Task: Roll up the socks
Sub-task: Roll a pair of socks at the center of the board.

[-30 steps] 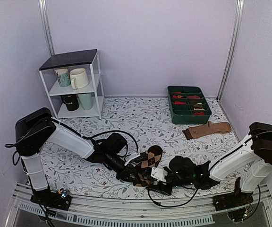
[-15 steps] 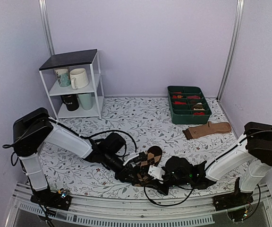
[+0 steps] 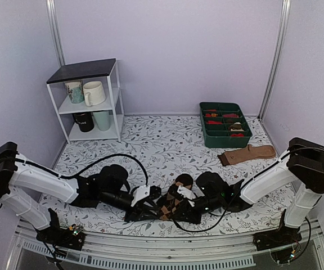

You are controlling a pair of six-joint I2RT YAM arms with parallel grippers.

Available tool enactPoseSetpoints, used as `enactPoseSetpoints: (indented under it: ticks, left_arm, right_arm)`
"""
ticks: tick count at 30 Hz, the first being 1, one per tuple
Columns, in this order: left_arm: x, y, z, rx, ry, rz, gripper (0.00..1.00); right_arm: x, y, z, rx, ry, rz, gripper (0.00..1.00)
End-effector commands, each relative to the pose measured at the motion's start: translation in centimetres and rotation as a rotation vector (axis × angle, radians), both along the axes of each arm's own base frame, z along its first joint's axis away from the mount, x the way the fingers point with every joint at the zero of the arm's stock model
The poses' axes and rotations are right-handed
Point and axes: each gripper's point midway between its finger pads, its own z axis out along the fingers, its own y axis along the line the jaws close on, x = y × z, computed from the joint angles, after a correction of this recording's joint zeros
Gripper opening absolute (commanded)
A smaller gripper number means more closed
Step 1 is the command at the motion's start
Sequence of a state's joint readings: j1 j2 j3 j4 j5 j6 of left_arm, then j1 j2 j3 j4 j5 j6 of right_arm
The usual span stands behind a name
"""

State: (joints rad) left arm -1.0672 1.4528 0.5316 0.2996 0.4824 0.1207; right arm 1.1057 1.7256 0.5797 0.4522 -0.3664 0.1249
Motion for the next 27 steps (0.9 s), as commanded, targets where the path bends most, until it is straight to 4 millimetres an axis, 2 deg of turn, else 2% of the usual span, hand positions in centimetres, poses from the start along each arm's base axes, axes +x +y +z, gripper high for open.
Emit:
enactPoseSetpoints:
  ticks: [1,5,8,9,17,23,27]
  left_arm:
    - [0.7,-0.2,-0.4,-0.041,-0.167,0.025,0.35]
    - [0.6,-0.4,-1.6,-0.027,-0.184,0.015,0.39]
    - [0.9,-0.6,-3.0,0.014,-0.199,0.016,0.39]
    - [1.0,-0.6,-3.4,0.024,-0.204,0.019,0.42]
    - [0.4,-0.6,-5.0,0.067,-0.183,-0.013,0.47]
    - [0.0,-0.7,-6.3,0.111,-0.161,-0.027,0.46]
    - [0.0,-0.7,-7.2,0.150,-0.138,-0.024,0.40]
  right_arm:
    - [-3.6,-4.0,-5.6,-0.255,0.338,0.039,0.11]
    - [-4.2,-4.5,-6.6,-0.302,0.465,0.048,0.11]
    - [-4.2,-4.4,-6.9,-0.311,0.479,0.056,0.11]
    - [-4.3,-4.4,-6.9,-0.310,0.482,0.060,0.11]
    - [-4.3,-4.5,-7.3,-0.316,0.501,0.059,0.11]
    - [-4.3,-4.6,-7.5,-0.321,0.517,0.063,0.11]
    - [-4.4,-4.8,-7.5,-0.322,0.524,0.066,0.10]
